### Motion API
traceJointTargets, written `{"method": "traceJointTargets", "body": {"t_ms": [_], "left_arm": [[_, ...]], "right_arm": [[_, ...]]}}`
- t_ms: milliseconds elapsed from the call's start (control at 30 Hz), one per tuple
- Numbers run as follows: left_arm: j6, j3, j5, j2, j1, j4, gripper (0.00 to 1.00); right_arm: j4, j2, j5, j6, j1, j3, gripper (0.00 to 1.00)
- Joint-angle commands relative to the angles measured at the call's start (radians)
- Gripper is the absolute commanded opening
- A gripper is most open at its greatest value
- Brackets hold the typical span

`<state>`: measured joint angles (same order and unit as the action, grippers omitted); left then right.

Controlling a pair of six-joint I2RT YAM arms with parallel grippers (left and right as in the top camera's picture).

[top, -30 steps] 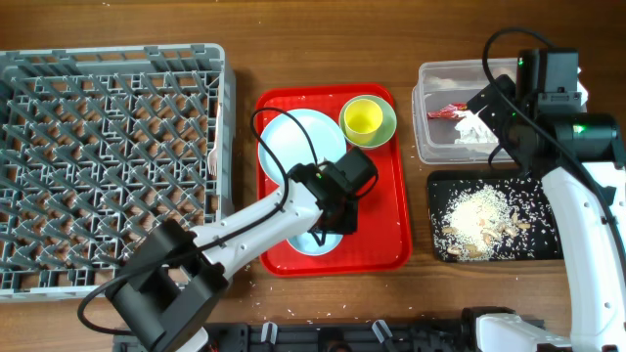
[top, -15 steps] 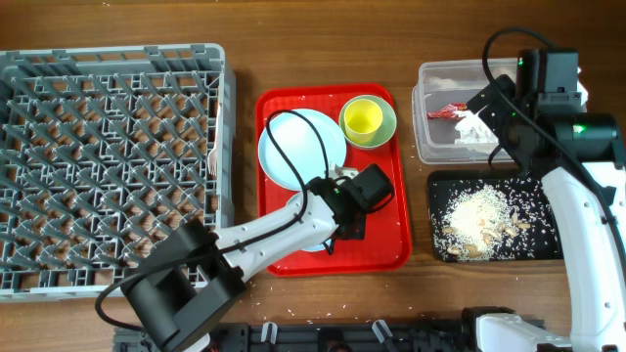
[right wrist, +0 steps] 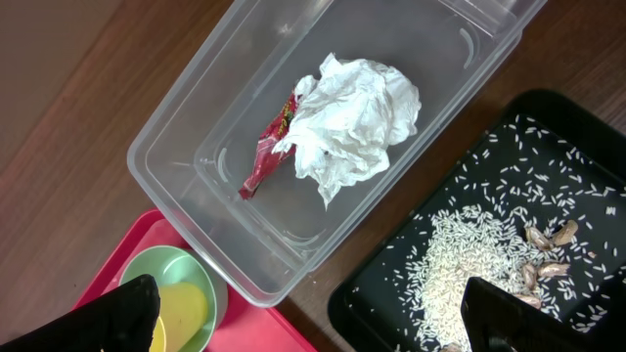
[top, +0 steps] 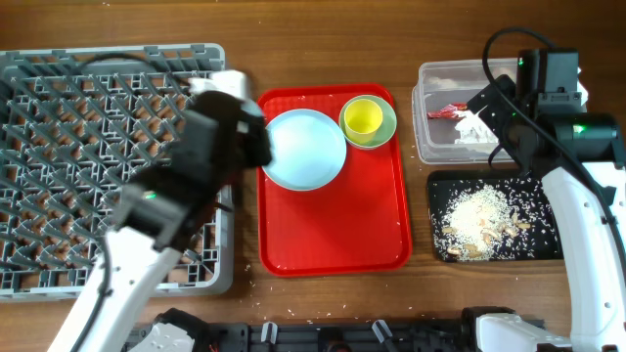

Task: Sort waste into correct bins and load items into the dishwasher rack
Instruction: 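Carry the small bowl to the rack and set it down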

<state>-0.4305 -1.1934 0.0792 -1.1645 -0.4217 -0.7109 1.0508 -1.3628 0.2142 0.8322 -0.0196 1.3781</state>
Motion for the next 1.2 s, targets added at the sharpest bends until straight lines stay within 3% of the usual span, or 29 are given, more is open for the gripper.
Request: {"method": "traceJointTargets", "body": {"t_ms": [0,100,267,400,633,1033,1067,1100,1133,1167], "left_arm": [[0.087,-0.010,-0.135,0.002,0.227,0.050,0.04],[0.087,-0.010,-0.371,-0.062,0.502,0.136,0.04],[0.086,-0.010,-0.787,-0.225,0.848,0.252,0.04],[0.039,-0.010,-1.314,-0.440,1.056,0.463,0.04],[-0.004,-0.010,-1.426,-0.661,1.196,0.516,0.04],[-0.045,-0.009,-1.421,-0.663,1.326,0.292,0.06],[-0.045,-0.009,-1.421,-0.663,1.335,0.277,0.12],[-0.045,-0.009,-1.421,-0.663,1.346,0.269,0.28],[-0.045,-0.009,-1.420,-0.663,1.353,0.257,0.94],[-0.045,-0.009,-1.420,-0.663,1.361,0.236,1.00]], "right_arm": [[0.000,0.017,0.022,0.007,0.002,0.011,0.99],[0.000,0.017,0.022,0.006,0.002,0.011,1.00],[0.000,0.017,0.022,0.007,0.002,0.011,1.00],[0.000,0.016,0.022,0.006,0.002,0.011,1.00],[0.000,0.016,0.022,0.006,0.002,0.011,1.00],[0.000,0.016,0.022,0.006,0.002,0.011,1.00],[0.000,0.016,0.022,0.007,0.002,0.011,1.00],[0.000,0.016,0.022,0.006,0.002,0.011,1.00],[0.000,0.016,0.022,0.006,0.002,0.011,1.00],[0.000,0.014,0.022,0.006,0.002,0.011,1.00]]}}
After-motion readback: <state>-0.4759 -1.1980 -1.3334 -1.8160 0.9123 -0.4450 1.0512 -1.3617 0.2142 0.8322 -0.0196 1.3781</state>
